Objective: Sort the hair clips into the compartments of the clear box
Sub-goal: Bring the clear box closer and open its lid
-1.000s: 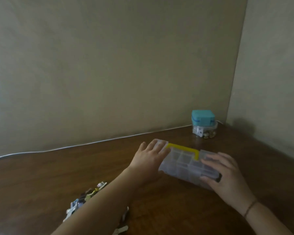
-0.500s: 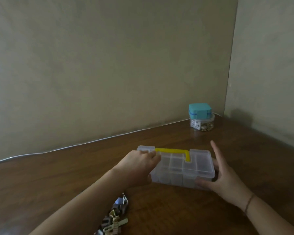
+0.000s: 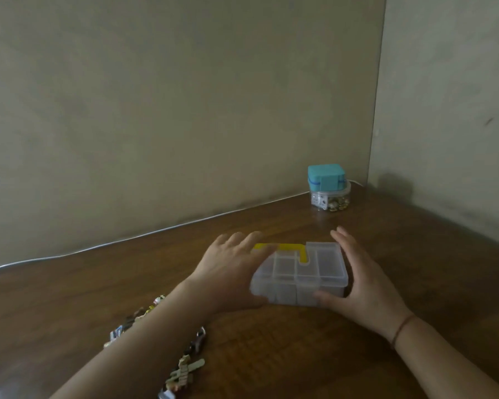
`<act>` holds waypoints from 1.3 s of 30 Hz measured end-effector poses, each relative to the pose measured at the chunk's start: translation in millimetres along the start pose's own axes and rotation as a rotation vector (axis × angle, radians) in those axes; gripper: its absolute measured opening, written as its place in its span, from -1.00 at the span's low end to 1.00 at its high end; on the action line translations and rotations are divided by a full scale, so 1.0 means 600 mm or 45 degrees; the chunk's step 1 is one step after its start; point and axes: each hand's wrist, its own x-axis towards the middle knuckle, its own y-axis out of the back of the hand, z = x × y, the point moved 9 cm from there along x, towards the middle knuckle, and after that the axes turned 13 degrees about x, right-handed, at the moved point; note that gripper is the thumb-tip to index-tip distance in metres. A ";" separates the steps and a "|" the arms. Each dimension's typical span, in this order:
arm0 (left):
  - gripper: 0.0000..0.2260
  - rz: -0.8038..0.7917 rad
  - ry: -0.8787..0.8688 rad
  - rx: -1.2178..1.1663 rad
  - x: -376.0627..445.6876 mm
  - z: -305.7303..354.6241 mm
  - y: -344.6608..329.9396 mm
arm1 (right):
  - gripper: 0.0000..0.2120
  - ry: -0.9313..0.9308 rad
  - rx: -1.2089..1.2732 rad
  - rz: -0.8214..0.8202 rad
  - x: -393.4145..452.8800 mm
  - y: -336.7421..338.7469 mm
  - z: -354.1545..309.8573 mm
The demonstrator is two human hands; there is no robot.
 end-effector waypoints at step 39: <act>0.19 -0.398 0.338 -1.274 -0.078 -0.063 -0.123 | -0.19 0.273 -1.052 -0.509 0.052 -0.170 -0.176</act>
